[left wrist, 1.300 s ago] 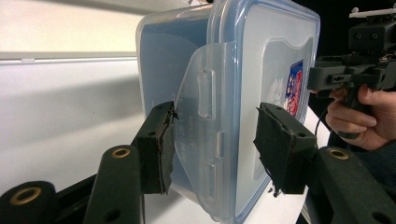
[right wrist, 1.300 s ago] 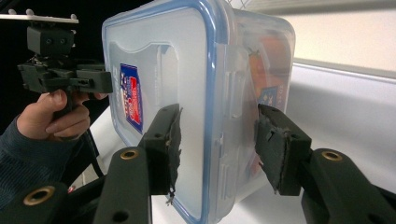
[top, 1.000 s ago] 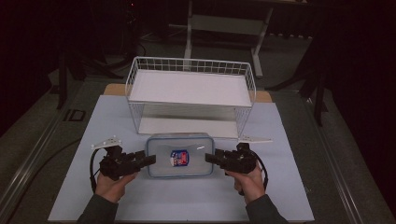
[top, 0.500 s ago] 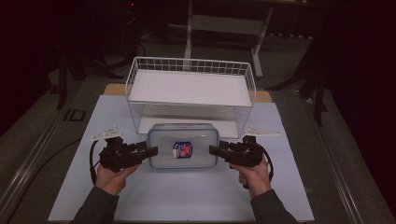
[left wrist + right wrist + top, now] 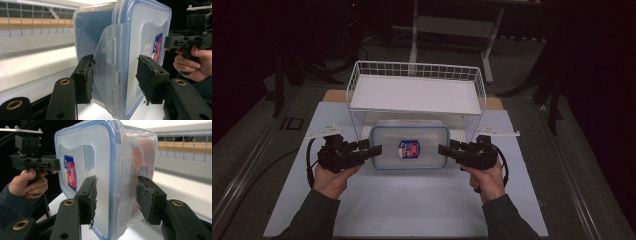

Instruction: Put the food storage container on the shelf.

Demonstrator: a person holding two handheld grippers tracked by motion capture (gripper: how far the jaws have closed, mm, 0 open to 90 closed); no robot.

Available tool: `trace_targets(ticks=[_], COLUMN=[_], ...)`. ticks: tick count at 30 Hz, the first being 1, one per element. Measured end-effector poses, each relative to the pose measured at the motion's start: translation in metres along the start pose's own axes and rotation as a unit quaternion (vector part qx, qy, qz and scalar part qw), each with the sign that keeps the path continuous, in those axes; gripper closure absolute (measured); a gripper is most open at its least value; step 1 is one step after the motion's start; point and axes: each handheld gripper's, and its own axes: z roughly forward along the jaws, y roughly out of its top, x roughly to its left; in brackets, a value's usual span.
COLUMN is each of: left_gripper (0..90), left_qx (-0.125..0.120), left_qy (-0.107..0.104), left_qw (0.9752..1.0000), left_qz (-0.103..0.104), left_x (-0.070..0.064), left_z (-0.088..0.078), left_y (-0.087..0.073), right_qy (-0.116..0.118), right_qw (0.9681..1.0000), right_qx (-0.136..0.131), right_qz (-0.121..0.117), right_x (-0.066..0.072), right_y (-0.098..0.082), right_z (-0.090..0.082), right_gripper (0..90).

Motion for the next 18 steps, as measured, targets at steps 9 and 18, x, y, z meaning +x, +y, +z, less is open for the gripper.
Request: trace_targets(ticks=[9, 18], left_gripper=[48.8, 48.8], left_qx=[-0.012, -0.027], left_qy=[-0.003, -0.007], left_qw=[0.9999, 0.9994], left_qz=[0.011, 0.022], left_x=[-0.001, 0.0], left_z=[-0.002, 0.0], left_y=[0.018, 0.036], right_qy=[-0.004, -0.008], right_qw=[0.9997, 0.999], right_qx=[-0.016, -0.031], right_qz=[-0.016, -0.03], right_x=[0.004, 0.005], right_y=[0.019, 0.037], right_z=[-0.003, -0.006], right_gripper=[51.5, 51.5])
